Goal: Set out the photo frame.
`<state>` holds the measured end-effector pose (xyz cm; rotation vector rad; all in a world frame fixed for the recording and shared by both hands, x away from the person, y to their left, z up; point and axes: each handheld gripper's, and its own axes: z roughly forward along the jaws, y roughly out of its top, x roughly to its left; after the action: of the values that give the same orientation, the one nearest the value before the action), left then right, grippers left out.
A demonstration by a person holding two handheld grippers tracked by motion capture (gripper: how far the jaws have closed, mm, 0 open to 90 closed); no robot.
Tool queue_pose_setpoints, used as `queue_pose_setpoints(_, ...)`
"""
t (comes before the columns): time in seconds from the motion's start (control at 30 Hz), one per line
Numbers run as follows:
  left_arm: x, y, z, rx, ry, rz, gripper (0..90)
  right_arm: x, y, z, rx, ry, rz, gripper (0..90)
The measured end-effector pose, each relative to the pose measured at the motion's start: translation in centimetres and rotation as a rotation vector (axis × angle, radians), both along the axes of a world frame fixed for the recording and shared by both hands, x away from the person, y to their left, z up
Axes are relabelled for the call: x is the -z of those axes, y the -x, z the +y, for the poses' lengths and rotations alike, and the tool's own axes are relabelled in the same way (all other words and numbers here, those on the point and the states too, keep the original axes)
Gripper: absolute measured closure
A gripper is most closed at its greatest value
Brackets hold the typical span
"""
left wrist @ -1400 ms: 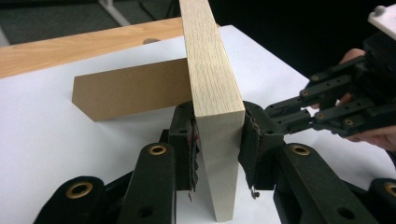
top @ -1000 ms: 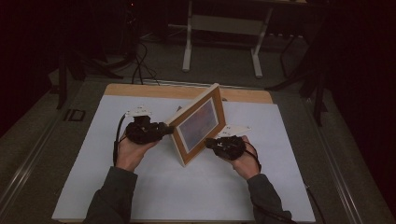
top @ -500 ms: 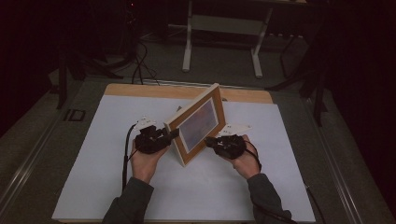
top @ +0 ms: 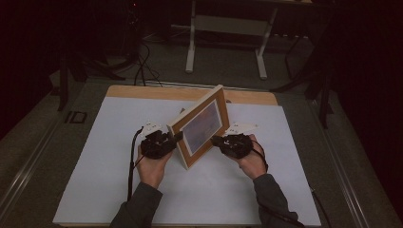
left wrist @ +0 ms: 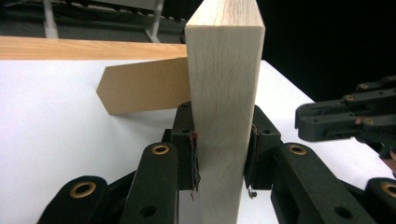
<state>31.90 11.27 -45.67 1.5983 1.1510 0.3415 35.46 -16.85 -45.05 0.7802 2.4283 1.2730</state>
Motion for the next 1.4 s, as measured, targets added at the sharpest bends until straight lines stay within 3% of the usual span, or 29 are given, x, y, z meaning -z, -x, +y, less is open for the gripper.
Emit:
queue_pose_setpoints(0.4,-0.3,-1.0,1.9,0.112,0.013,0.052,72.6,-0.1,-1.0,-1.0,0.053,0.009,-0.001,77.0)
queue_pose_setpoints(0.83,-0.7,-1.8,4.0,0.252,-0.009,0.080,72.7,-0.7,-2.0,-1.1,0.085,-0.001,0.004,71.7)
queue_pose_setpoints(1.4,-0.6,-2.1,5.0,0.347,-0.014,0.082,72.7,-1.0,-3.2,-1.9,0.137,-0.022,-0.005,65.9)
